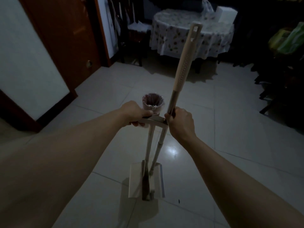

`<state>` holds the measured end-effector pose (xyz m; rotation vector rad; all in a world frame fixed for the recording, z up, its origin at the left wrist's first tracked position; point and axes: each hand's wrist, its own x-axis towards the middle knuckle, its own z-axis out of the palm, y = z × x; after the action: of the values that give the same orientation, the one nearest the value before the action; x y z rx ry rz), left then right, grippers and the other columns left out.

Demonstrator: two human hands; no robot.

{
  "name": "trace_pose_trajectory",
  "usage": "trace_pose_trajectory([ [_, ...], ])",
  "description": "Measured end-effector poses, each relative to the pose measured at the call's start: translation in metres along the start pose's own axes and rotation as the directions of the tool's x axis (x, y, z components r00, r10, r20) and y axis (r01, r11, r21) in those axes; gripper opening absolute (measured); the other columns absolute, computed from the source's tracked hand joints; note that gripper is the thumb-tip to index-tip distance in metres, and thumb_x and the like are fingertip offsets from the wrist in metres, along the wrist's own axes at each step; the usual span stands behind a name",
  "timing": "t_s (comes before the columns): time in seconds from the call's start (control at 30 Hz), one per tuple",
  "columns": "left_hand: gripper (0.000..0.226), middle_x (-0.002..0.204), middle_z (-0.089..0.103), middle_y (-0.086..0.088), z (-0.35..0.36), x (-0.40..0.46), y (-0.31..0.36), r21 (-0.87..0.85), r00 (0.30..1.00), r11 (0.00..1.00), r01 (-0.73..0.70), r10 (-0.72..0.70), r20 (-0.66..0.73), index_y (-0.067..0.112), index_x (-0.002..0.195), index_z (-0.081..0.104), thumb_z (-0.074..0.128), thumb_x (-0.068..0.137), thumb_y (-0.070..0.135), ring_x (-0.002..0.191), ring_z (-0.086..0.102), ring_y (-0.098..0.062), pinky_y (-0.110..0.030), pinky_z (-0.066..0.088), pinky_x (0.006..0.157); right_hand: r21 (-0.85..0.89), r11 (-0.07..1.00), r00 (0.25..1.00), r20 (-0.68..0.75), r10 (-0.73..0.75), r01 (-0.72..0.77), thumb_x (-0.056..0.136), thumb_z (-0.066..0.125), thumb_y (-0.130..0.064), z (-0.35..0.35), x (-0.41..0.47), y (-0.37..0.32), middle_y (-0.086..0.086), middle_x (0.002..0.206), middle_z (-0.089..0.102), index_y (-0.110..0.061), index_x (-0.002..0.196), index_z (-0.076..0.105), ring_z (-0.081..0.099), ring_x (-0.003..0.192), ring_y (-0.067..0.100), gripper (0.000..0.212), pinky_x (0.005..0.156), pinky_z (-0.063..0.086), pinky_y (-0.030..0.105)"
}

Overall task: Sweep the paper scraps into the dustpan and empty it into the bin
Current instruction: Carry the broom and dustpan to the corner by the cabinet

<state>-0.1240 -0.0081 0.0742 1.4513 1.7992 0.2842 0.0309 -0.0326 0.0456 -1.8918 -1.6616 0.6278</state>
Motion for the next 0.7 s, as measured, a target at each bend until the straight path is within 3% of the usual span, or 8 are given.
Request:
trace_pose_trajectory([
  [0.13,0.047,0.063,0.067,-0.002,-0.018,-0.021,-0.018,-0.038,0.995,0.996,0.083,-0.084,-0.046,0.001,0.084,0.073,0.059,0.089,0.045,0.048,0.048,-0.011,-0.021,0.034,0.046,-0.021,0.995,0.992,0.071,-0.100,0.102,0.092,0.055,-0.029,0.005,-0.007,-0.024,0.009,0.095,0.069,-0.013,0.100,0.065,0.066,0.086,0.027,0.020,0.079,0.056,0.046],
  [0.43,0.047,0.028,0.051,0.007,-0.041,-0.105,-0.074,-0.190,0.927,0.946,0.261,-0.301,-0.223,0.011,0.061,0.066,0.056,0.091,0.046,0.032,0.042,-0.006,-0.016,0.031,0.035,-0.014,0.934,0.901,0.268,-0.340,0.357,0.093,0.057,-0.027,0.020,-0.050,-0.082,0.013,0.103,0.070,-0.005,0.105,0.065,0.065,0.096,0.029,0.026,0.084,0.053,0.040],
  [0.5,0.043,0.039,0.059,0.005,-0.046,-0.129,-0.092,-0.256,0.909,0.925,0.281,-0.342,-0.238,0.011,0.066,0.067,0.056,0.092,0.043,0.031,0.043,-0.004,-0.013,0.030,0.032,0.000,0.905,0.862,0.305,-0.405,0.425,0.092,0.057,-0.028,0.027,-0.068,-0.097,0.011,0.103,0.070,-0.007,0.105,0.066,0.065,0.094,0.029,0.026,0.082,0.053,0.038],
  [0.6,0.039,0.062,0.065,-0.001,-0.051,-0.162,-0.117,-0.341,0.871,0.880,0.331,-0.424,-0.248,0.007,0.082,0.071,0.056,0.092,0.042,0.044,0.044,-0.009,-0.019,0.030,0.040,0.037,0.876,0.810,0.362,-0.460,0.481,0.093,0.056,-0.029,0.039,-0.095,-0.115,0.012,0.102,0.069,-0.007,0.104,0.066,0.065,0.092,0.029,0.027,0.079,0.053,0.038],
  [0.7,0.039,0.064,0.063,-0.002,-0.055,-0.199,-0.140,-0.406,0.841,0.836,0.370,-0.487,-0.236,0.006,0.088,0.071,0.056,0.092,0.041,0.045,0.041,-0.010,-0.020,0.027,0.042,0.081,0.849,0.757,0.413,-0.506,0.523,0.093,0.056,-0.029,0.052,-0.124,-0.131,0.011,0.101,0.069,-0.007,0.103,0.066,0.065,0.090,0.027,0.026,0.074,0.051,0.033],
])
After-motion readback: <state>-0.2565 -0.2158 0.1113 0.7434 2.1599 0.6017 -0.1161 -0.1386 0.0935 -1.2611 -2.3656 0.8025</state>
